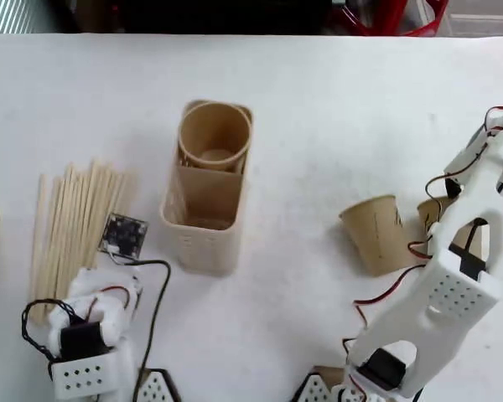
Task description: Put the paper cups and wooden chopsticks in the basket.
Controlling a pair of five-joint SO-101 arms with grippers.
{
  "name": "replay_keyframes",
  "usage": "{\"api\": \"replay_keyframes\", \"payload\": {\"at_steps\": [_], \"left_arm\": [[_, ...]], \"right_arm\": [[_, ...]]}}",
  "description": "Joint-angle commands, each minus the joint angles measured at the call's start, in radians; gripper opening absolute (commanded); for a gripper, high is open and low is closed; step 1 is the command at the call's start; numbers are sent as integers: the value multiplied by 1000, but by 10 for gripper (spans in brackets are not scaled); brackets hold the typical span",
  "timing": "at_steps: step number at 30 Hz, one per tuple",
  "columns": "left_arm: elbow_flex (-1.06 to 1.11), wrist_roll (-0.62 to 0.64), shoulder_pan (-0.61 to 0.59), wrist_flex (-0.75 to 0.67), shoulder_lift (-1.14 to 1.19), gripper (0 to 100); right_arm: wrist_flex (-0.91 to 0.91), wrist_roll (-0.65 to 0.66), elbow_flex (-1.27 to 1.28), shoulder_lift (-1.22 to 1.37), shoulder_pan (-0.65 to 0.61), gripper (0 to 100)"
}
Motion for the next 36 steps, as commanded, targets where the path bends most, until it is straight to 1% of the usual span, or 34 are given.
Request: {"api": "replay_keyframes", "payload": {"at_steps": [1, 7, 10, 12, 19, 24, 25, 27, 31, 36], "left_arm": [[-2, -6, -5, 5, -7, 103], [-2, -6, -5, 5, -7, 103], [-2, -6, -5, 5, -7, 103], [-2, -6, -5, 5, -7, 103], [-2, -6, -5, 5, -7, 103], [-2, -6, -5, 5, -7, 103], [-2, -6, -5, 5, -7, 103], [-2, -6, -5, 5, -7, 103], [-2, -6, -5, 5, -7, 103], [-2, -6, -5, 5, -7, 103]], "right_arm": [[7, -15, -32, -28, 2, 212], [7, -18, -92, -45, -22, 212], [5, -72, -138, -45, -27, 213], [5, -81, -153, -44, -28, 213], [5, -77, -101, -2, -27, 214], [8, -14, -92, 91, -38, 302], [8, -12, -92, 110, -36, 303], [8, -8, -92, 142, -31, 293], [8, -8, -95, 171, -8, 243], [7, 2, -110, 165, 25, 131]]}}
